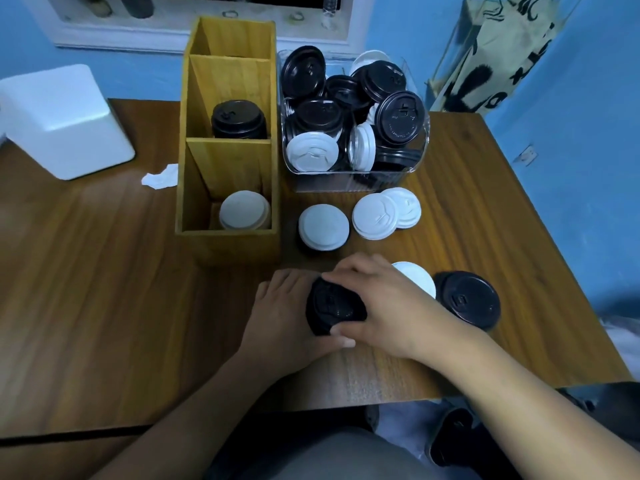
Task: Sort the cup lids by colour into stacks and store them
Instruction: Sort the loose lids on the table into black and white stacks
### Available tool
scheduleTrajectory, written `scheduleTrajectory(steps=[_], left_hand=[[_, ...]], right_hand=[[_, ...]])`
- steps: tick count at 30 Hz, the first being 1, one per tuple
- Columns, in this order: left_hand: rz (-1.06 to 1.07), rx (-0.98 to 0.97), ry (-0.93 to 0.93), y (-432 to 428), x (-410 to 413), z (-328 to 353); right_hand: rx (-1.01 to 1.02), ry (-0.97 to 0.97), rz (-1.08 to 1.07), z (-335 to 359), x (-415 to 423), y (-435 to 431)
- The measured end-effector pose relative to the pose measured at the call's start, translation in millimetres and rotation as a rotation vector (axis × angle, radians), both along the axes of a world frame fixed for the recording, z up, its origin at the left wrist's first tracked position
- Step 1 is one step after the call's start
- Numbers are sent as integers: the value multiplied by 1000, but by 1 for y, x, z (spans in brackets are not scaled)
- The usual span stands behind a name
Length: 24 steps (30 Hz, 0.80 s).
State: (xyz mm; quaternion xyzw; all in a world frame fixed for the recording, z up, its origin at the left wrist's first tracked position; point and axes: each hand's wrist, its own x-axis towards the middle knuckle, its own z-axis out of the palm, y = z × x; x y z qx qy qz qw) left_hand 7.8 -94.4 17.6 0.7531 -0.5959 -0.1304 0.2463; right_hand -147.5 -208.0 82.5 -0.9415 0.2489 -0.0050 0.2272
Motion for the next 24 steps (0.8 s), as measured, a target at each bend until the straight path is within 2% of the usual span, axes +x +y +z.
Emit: scheduleTrajectory(steps=[3, 8, 10, 13, 15, 18, 21, 24], left_hand=[[0, -6, 16, 2, 0, 0], [-13, -41, 18, 4, -2, 4], [-4, -53, 23, 4, -2, 4], [15, -50, 45, 4, 0, 5], [23, -38, 45, 3, 0, 6], [22, -12, 41, 3, 0, 6], [24, -17, 38, 3, 0, 5], [23, -17, 44, 3, 0, 6]], right_hand=[[23, 22, -11, -2, 3, -1], [-98, 136, 58, 6, 11, -2], [-73, 169, 88, 15, 13, -9], [75, 6, -13, 23, 21, -33], [-14, -50, -91, 19, 31, -55], [-159, 34, -89, 11, 51, -74], [-231, 138, -41, 4, 67, -74], [-211, 121, -21, 0, 70, -74]])
